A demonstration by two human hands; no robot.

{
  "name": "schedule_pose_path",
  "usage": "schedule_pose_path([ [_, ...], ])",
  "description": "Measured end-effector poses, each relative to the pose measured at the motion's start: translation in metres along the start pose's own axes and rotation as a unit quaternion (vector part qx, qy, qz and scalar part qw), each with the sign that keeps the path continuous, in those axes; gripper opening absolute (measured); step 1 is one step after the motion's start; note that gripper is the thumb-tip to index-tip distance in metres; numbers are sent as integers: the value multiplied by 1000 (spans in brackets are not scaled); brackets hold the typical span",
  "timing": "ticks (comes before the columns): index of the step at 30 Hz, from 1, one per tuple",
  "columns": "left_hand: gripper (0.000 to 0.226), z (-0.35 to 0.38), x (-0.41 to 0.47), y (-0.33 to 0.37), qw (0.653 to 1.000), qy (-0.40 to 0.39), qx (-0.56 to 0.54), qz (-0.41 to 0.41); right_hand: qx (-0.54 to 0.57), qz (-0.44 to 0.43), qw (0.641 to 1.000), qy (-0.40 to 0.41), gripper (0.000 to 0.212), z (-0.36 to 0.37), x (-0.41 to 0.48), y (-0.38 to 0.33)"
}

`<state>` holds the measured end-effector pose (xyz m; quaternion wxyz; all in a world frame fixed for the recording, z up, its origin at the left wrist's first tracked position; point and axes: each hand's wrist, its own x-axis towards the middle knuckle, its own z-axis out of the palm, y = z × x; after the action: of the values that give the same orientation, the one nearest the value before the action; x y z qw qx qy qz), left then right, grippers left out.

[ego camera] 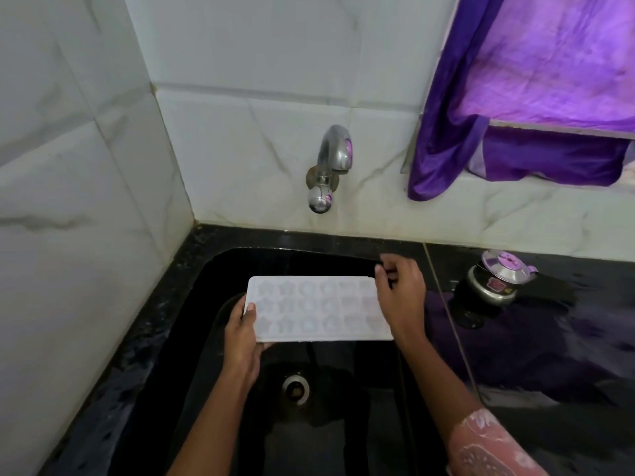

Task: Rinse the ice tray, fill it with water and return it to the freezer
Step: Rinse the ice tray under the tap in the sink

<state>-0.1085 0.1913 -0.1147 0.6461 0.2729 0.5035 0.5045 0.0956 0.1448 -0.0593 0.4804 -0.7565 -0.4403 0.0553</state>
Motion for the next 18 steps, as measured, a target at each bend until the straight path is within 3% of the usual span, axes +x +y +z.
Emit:
schedule_pose_path([
  [3, 32, 1, 8, 5, 1000, -4, 1, 2, -7, -70, 997, -38, 28, 24, 39, -46],
  [5, 35, 3, 13, 8, 1000, -10, 0, 3, -139, -124, 977, -98, 50, 46, 63, -67],
  [7, 36, 4, 18, 9, 1000, -18, 1, 2, -286, -176, 931, -142, 80, 65, 81, -78],
  [9, 36, 6, 22, 9, 1000, -20, 2, 1, -337, -202, 904, -167, 90, 81, 93, -82],
  [14, 35, 12, 26, 6, 1000, -12, -20, 1, -372, -264, 875, -163, 57, 95, 115, -76],
  [18, 32, 14, 32, 5, 1000, -4, -24, 6, -368, -304, 866, -148, 55, 99, 118, -64],
])
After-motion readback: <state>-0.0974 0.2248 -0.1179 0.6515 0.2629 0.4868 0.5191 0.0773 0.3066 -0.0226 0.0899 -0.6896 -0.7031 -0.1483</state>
